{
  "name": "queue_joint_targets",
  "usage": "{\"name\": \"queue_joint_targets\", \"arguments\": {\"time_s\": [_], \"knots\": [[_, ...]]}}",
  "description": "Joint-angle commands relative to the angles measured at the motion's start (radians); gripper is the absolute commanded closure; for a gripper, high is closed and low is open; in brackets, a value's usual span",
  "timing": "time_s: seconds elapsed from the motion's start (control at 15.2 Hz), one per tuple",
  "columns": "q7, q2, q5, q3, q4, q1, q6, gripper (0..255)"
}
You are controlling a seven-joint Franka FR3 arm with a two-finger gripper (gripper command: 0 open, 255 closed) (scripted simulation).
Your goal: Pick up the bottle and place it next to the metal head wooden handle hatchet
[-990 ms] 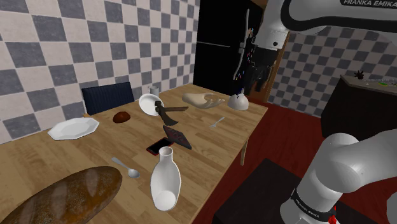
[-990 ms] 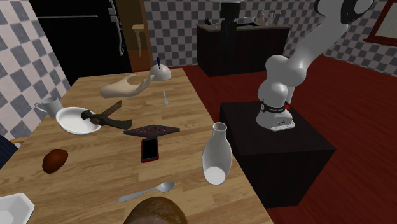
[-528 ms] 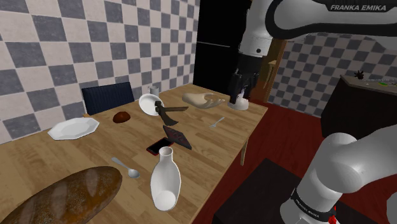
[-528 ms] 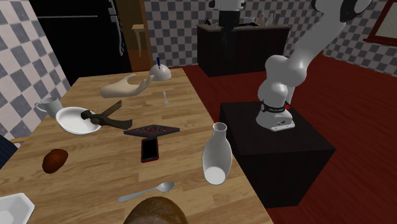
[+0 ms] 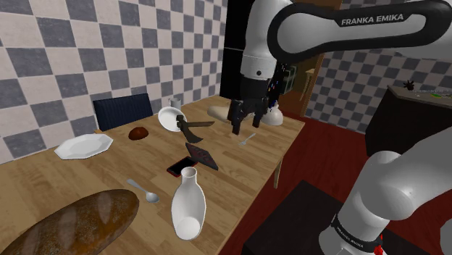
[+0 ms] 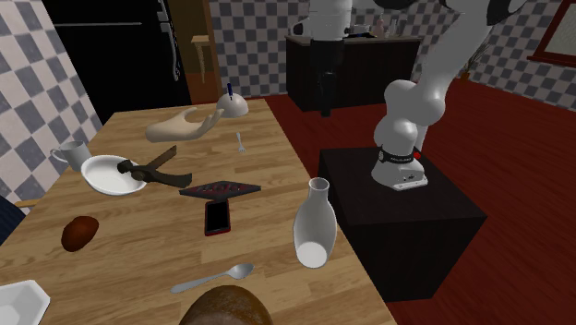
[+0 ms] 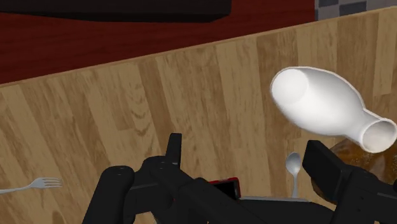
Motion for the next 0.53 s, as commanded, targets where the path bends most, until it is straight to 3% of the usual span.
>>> {"name": "queue_joint_targets", "arguments": {"time_s": [0.0, 0.46], "knots": [[0.055, 0.048, 0.006, 0.042, 0.016, 0.004, 0.028, 0], [0.263, 0.285, -0.038, 0.187, 0.145, 0.006, 0.114, 0]]}}
